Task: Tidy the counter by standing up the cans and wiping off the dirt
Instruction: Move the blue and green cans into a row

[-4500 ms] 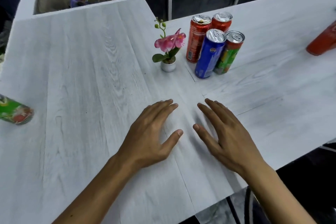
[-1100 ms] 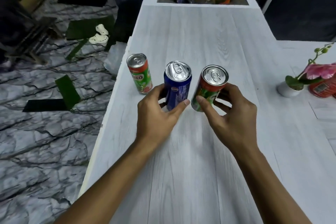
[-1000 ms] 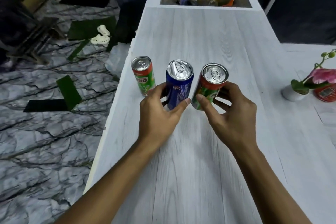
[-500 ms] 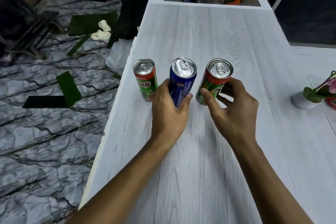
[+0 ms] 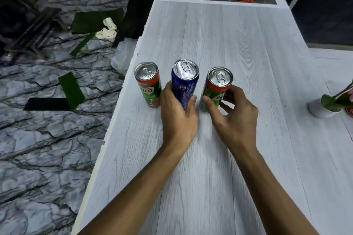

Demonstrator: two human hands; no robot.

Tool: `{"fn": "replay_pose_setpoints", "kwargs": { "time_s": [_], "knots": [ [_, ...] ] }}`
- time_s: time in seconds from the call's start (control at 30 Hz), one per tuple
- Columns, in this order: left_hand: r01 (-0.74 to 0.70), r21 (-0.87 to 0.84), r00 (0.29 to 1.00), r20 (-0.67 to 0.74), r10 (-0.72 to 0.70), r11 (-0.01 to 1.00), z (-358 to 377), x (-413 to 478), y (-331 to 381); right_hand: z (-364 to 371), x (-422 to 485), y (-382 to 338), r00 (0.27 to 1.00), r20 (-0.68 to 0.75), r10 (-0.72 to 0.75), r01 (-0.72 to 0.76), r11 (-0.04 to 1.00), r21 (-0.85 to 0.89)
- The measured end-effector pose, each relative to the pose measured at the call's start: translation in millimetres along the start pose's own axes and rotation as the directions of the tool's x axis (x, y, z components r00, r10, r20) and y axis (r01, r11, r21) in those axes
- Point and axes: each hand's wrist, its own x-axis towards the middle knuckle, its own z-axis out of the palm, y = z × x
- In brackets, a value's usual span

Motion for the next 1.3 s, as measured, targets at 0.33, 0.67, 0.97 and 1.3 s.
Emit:
{"fn": "replay_pose_setpoints", "kwargs": {
  "time_s": [0.33,0.67,0.97,1.3],
  "knots": [
    [0.021,-0.009,0.999,-0.023,-0.022,1.000,3.7,2.8,-1.8,6.1,1.7,0.7,1.000,0.008,0.001,-0.001,1.000,0.008],
    [0.013,-0.015,0.997,-0.070,-0.014,1.000,6.4,2.3,-4.5,10.6,4.4,1.3,1.000,0.015,0.004,-0.004,1.000,0.005],
    [0.005,-0.014,0.997,-0.081,-0.007,1.000,6.0,-0.2,-6.1,12.1,4.4,0.2,1.000,0.019,-0.025,0.025,1.000,-0.016],
    [0.030,-0.033,0.997,-0.068,-0.032,0.999,6.0,-11.3,-5.8,10.8,2.1,0.3,0.999,0.041,-0.020,0.022,0.998,-0.054]
  ]
}}
